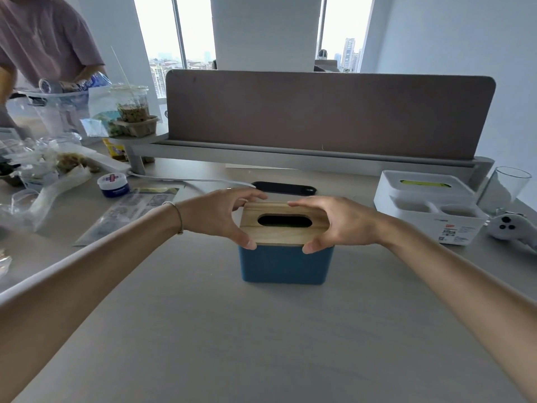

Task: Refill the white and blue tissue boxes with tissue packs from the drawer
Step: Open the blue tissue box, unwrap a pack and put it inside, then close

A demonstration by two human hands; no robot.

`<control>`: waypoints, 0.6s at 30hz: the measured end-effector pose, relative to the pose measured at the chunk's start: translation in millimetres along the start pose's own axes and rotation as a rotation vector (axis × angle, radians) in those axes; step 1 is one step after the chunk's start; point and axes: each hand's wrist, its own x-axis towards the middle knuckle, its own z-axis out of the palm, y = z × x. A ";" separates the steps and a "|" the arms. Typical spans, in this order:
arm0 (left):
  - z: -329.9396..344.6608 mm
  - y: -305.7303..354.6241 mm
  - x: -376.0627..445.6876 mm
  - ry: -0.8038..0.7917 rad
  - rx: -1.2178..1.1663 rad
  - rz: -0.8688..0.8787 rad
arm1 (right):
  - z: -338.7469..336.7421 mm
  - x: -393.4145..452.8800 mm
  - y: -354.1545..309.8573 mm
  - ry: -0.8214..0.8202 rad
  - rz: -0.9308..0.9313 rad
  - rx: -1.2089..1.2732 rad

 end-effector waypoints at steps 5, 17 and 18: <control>23.7 -14.2 -8.6 0.043 -0.393 0.007 | 34.9 -12.5 13.7 0.134 -0.006 0.248; 76.6 -7.1 -19.8 0.412 -0.575 -0.052 | 60.6 -29.9 18.9 0.426 0.137 0.359; 75.9 -8.4 -20.7 0.426 -0.499 -0.050 | 58.7 -30.0 20.4 0.438 0.118 0.217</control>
